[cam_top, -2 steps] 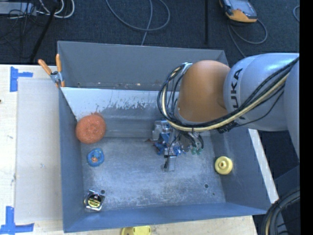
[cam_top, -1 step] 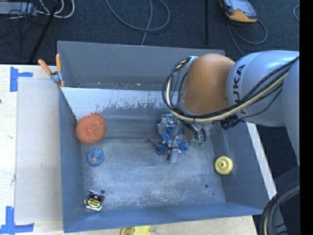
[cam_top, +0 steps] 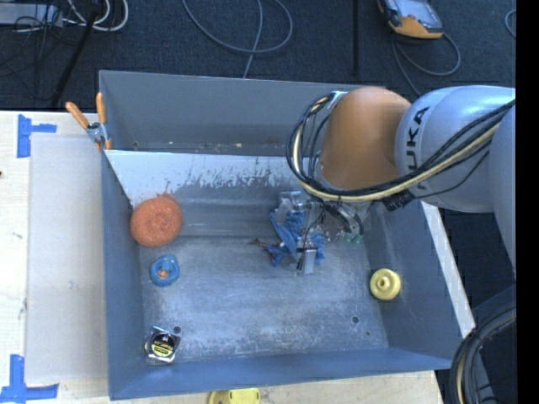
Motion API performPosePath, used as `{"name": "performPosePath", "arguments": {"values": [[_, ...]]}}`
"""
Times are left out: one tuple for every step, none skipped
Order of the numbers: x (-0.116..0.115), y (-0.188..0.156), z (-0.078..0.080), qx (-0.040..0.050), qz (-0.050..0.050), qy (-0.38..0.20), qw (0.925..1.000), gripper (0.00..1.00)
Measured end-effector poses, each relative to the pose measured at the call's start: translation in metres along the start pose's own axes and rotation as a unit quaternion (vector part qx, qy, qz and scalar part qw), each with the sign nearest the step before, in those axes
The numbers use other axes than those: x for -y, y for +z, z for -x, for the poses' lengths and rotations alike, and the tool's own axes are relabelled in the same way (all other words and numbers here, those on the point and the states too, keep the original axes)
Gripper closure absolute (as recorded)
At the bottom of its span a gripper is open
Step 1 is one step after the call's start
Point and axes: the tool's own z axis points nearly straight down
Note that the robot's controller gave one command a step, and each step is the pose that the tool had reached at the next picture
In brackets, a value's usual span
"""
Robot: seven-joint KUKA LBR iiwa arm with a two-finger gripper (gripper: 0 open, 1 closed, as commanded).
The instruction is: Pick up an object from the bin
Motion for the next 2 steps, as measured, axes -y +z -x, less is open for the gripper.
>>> {"name": "performPosePath", "arguments": {"values": [[0.0243,0.0299,-0.0143,0.0019,0.000,0.101,0.9949,1.00],[0.0243,0.0299,-0.0143,0.0019,0.000,0.101,0.9949,1.00]]}}
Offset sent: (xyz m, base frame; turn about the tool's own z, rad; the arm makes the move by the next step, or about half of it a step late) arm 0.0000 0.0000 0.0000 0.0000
